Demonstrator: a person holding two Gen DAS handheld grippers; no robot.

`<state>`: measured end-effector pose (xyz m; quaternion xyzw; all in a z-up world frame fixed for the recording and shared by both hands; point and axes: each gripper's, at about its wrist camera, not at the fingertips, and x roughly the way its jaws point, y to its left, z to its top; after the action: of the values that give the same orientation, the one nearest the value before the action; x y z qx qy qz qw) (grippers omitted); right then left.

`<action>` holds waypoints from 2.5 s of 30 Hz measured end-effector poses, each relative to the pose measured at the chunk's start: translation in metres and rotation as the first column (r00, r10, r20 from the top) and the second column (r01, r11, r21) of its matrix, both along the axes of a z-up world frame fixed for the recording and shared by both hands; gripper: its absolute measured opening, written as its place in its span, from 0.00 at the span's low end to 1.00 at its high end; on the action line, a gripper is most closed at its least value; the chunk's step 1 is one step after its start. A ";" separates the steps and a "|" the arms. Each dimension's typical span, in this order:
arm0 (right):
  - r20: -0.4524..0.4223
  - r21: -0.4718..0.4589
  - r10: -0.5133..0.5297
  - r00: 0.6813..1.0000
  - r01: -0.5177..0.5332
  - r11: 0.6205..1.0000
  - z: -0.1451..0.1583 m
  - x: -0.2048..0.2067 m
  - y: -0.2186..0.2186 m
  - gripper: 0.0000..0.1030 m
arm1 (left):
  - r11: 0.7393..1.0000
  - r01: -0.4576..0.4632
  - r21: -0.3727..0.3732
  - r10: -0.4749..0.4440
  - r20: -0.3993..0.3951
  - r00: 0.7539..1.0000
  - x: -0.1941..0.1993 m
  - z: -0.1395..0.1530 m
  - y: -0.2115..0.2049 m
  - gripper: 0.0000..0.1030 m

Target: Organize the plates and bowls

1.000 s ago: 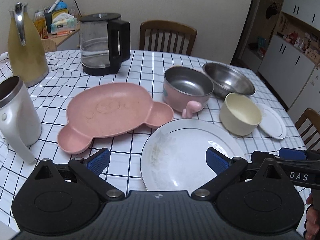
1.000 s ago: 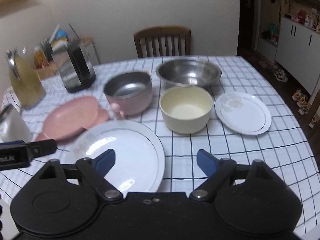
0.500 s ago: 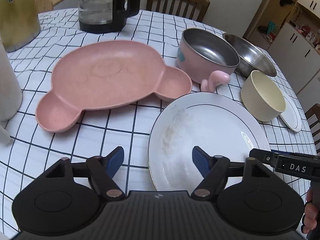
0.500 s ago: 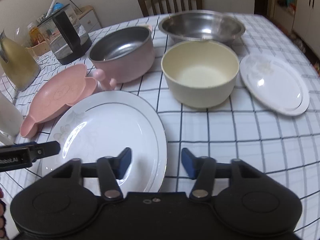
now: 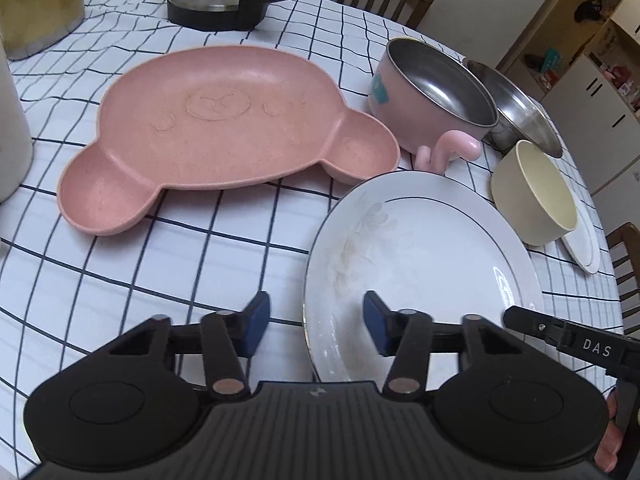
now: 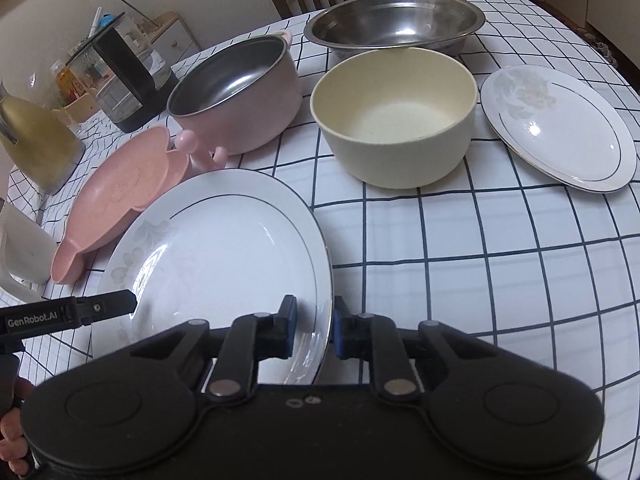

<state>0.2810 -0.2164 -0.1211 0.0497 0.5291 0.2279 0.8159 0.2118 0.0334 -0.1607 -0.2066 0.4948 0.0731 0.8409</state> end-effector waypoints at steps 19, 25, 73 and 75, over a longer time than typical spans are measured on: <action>0.023 0.010 0.006 1.000 -0.007 1.000 0.013 -0.025 -0.007 0.10 | 0.999 0.034 0.004 -0.034 -0.008 0.999 -0.029 0.008 -0.004 0.17; 0.027 0.005 0.048 0.998 -0.048 0.999 0.024 -0.052 -0.008 0.10 | 0.998 0.058 -0.019 -0.058 0.004 0.998 -0.064 0.017 0.002 0.17; 0.054 -0.093 0.075 0.996 -0.070 0.993 0.033 -0.168 -0.002 0.25 | 0.976 0.183 0.118 -0.192 0.070 0.979 -0.161 0.037 0.005 0.19; 0.076 -0.097 0.078 0.994 -0.070 0.993 0.039 -0.171 0.000 0.28 | 0.972 0.193 0.134 -0.206 0.096 0.974 -0.161 0.045 0.003 0.23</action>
<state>0.1104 -0.2164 -0.0825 -0.0177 0.5078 0.2346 0.8287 0.0503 0.0362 -0.1158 -0.1069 0.4607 0.0071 0.8811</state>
